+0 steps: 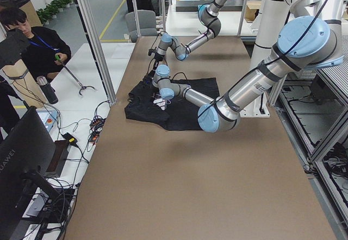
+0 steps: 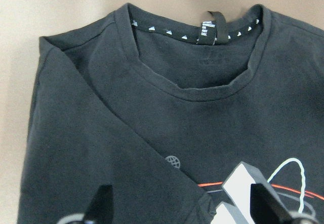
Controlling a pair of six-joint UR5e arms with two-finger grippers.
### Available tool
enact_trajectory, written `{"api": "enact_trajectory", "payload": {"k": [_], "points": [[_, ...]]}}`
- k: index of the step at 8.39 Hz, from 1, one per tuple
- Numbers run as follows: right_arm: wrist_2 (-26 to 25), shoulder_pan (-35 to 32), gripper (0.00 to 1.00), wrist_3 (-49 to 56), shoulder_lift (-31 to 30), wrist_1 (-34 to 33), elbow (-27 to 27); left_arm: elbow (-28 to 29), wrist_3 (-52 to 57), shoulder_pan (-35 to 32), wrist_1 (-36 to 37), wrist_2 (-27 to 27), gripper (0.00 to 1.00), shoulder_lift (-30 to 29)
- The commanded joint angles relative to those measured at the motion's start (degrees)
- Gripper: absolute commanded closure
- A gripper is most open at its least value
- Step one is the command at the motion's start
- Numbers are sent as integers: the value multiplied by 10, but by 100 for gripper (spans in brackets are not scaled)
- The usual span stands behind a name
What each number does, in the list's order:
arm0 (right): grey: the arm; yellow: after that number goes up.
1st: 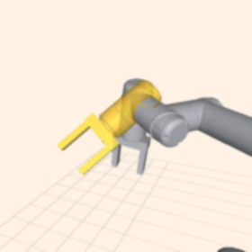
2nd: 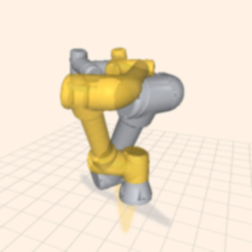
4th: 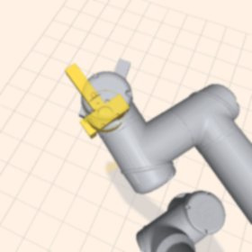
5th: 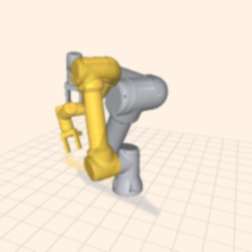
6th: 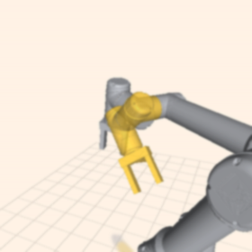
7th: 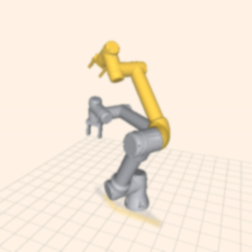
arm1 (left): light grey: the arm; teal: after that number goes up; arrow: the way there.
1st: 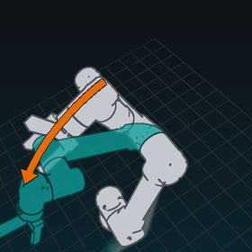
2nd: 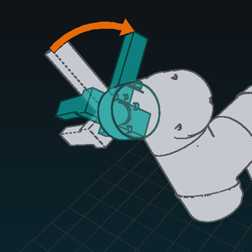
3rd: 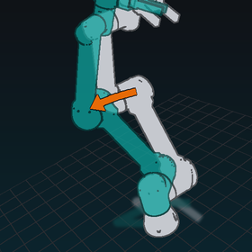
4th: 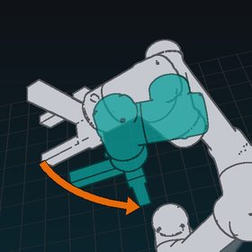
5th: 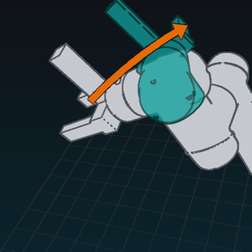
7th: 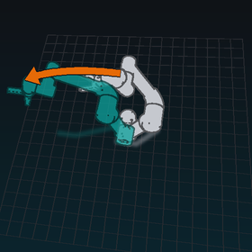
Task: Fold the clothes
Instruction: 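Fold the sleeve nearest the right gripper inward across the shirt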
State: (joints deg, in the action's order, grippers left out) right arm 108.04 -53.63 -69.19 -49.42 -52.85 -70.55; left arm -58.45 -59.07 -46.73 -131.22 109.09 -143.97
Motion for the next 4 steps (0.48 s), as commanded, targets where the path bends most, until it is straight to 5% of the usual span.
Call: {"api": "enact_trajectory", "payload": {"k": [1,3,4], "points": [[-122,68,100,-83,62,-53,2,0,15,-11,-1,2,5,9],[-153,102,100,-85,63,-54,11,0,17,-11,-1,2,5,9],[-162,112,59,-79,65,-52,24,0,17,-11,-1,2,5,9]]}}
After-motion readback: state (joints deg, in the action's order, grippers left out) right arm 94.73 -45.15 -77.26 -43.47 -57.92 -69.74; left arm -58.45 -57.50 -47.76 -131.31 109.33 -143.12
